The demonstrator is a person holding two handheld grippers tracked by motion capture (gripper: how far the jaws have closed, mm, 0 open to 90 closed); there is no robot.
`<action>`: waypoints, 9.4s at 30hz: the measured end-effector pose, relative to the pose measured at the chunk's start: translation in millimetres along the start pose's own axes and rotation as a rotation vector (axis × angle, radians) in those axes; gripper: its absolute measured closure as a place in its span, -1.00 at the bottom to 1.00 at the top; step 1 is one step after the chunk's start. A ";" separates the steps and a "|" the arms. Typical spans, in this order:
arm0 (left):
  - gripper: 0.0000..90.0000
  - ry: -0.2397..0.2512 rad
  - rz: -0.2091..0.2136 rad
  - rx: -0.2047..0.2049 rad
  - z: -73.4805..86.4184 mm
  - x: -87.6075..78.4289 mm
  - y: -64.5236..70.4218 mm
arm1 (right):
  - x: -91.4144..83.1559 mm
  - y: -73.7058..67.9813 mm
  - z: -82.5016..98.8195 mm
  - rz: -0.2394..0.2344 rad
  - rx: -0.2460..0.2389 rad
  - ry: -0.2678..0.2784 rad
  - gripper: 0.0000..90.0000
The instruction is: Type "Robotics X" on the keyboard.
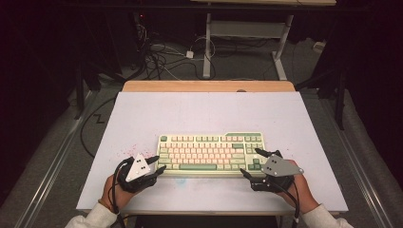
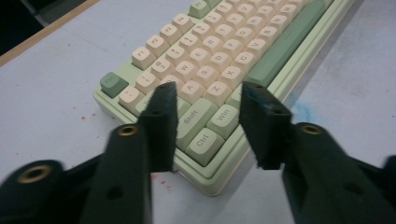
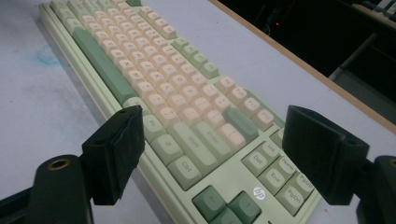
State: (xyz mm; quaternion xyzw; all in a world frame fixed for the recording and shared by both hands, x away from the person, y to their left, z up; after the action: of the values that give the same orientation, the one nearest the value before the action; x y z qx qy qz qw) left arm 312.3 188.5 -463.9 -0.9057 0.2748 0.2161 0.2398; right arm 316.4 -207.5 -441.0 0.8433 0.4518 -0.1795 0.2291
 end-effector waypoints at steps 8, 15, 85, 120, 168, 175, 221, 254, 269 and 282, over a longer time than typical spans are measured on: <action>0.95 -0.031 0.047 -0.023 -11.3 7.1 -2.1 | -2.8 -2.1 4.9 -0.003 0.005 -0.007 -0.52; 0.95 -0.052 0.053 -0.016 -29.2 18.0 -2.5 | -2.3 -2.2 4.8 -0.003 0.007 -0.009 -0.52; 0.95 -0.150 0.097 0.111 -84.7 95.6 22.7 | 6.8 -8.8 10.0 -0.038 -0.021 -0.052 -0.51; -0.49 0.061 0.004 0.121 -86.9 61.4 19.9 | 6.9 -8.0 11.3 -0.042 -0.016 -0.055 -0.51; -0.65 0.026 -0.130 0.057 -3.9 -2.0 0.3 | 38.3 8.7 -23.4 -0.123 0.032 -0.084 1.00; -0.65 0.011 -0.125 0.049 6.0 -7.1 2.3 | 63.2 6.0 -40.9 -0.141 0.017 -0.105 1.00; -0.65 -0.040 -0.093 0.085 11.5 -2.0 7.2 | 138.0 8.4 -54.0 -0.174 0.005 -0.290 1.00; -0.65 -0.051 -0.092 0.095 12.2 -0.7 8.5 | 91.5 5.7 -64.3 -0.128 0.044 -0.054 0.29; -0.65 -0.046 -0.083 0.096 11.4 -1.4 8.9 | 75.5 0.9 -63.7 -0.075 0.038 0.017 -0.49; -0.65 -0.040 -0.083 0.095 10.3 -3.0 8.2 | 59.6 -0.5 -58.2 -0.055 0.013 0.029 -0.52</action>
State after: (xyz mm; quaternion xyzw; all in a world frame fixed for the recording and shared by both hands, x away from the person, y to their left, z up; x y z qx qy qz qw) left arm 302.4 189.4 -473.1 -0.8995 0.2420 0.2105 0.2966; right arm 353.0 -134.8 -423.2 0.8347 0.4769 -0.1763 0.2118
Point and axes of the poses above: each handheld gripper's, and its own axes: x roughly forward along the jaws, z roughly out of its underside, y roughly to its right, the point moved 2 cm from there along x, roughly forward along the jaws, and after that the axes turned 12 degrees about -z, right-handed, at the moved point
